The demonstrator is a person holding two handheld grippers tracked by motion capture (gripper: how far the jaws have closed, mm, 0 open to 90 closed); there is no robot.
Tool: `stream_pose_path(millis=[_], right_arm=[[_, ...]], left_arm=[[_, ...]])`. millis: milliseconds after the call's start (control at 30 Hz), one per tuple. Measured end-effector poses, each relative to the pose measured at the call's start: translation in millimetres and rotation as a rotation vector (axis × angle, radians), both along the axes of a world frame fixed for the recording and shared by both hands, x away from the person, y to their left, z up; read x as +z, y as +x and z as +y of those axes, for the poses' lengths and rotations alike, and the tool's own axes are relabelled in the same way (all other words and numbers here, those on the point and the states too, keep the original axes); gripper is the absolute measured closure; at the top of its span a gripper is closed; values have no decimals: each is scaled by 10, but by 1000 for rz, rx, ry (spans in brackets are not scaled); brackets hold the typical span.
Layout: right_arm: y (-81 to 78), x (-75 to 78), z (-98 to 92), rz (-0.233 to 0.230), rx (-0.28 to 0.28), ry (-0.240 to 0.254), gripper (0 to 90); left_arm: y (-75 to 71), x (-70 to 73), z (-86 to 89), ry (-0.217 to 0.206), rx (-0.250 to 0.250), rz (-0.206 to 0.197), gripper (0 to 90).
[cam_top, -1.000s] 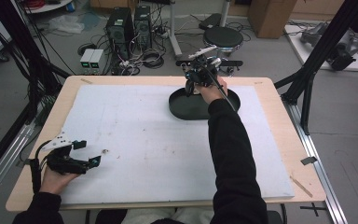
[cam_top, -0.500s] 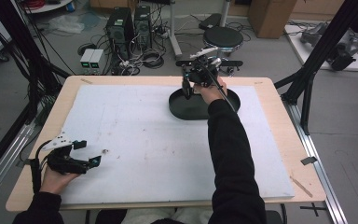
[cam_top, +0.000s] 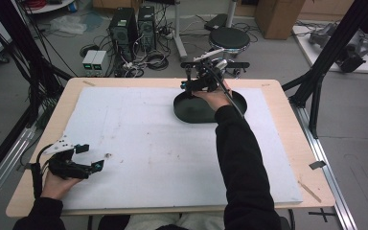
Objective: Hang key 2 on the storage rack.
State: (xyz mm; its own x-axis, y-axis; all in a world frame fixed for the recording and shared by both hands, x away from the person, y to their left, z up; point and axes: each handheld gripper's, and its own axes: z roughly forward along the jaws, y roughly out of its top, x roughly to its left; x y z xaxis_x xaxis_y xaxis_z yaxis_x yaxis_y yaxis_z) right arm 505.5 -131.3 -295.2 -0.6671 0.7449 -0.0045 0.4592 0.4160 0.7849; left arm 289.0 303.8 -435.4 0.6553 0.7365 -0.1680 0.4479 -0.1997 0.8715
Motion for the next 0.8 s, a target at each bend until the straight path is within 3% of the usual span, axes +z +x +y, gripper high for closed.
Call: stream_pose_path(millis=[67, 233, 300, 367, 500, 733, 800], right_arm=[[-36, 19, 4, 3, 12, -9, 122], [-142, 10, -66, 6, 51, 45, 108], [-161, -26, -115, 16, 51, 47, 98], [-185, -73, -169, 38, 42, 53, 14], [-242, -174, -270, 56, 38, 34, 12], [-369, -221, -400, 58, 43, 59, 10], [-408, -220, -451, 49, 16, 75, 7]], left_arm=[[0, 0, 0, 0, -1, 0, 27], [-2, 4, 0, 0, -3, 1, 27], [-3, 4, -2, 1, -3, 0, 27], [-4, 4, -2, 1, -2, -1, 27], [-3, 4, 0, 2, -2, 0, 27], [-5, 5, 1, 0, 2, 0, 27], [-7, 6, -1, -1, 4, 1, 27]])
